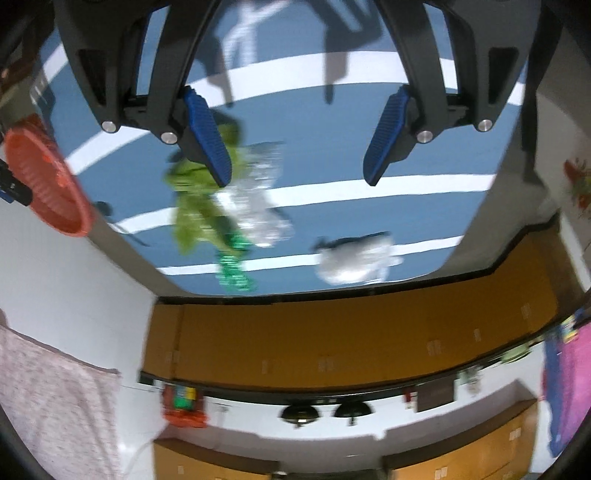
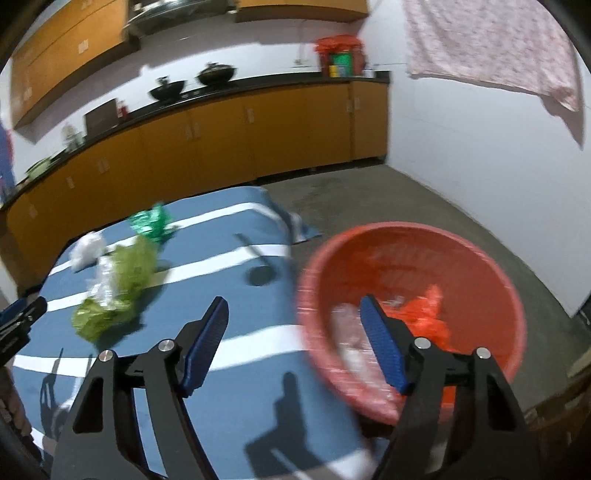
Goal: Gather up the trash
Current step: 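Return both tools to the pile and grasp the green bag with the right tool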
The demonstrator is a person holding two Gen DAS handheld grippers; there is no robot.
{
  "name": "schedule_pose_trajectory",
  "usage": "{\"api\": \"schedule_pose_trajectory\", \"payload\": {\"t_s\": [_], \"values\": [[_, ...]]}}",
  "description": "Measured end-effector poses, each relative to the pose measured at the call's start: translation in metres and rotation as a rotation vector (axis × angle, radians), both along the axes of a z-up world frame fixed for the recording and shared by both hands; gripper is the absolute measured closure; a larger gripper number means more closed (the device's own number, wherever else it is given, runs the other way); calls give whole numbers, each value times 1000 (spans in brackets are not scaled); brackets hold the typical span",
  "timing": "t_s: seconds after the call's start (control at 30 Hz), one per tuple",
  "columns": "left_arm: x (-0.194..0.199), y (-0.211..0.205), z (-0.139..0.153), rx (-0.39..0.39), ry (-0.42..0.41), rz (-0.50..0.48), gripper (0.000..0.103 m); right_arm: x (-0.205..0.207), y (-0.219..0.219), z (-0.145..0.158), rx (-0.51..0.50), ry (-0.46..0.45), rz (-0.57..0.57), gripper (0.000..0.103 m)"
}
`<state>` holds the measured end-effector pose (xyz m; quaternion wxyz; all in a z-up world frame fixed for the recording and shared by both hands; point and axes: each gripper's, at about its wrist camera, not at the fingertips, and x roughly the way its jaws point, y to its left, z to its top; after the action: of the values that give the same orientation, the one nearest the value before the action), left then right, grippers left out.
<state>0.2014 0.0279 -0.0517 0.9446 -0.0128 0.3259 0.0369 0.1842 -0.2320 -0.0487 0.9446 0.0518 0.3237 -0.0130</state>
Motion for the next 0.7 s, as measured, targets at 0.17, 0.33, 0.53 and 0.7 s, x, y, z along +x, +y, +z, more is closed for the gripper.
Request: {"api": "schedule_pose_trajectory", "payload": {"t_s": [0.17,0.33,0.53,0.7], "values": [[-6,41,-4,-5,7,85,31,16,55,-3,-4,23,103,38],[-11,69,-6,-1,1,137,28,35,105,-8,-21,44,180,43],[-16,100,-7,-22,0,197,27,57,144,-18,-16,82,215,47],[-20,116,-12,-40,6,216,27,73,159,-31,-22,132,203,50]]}}
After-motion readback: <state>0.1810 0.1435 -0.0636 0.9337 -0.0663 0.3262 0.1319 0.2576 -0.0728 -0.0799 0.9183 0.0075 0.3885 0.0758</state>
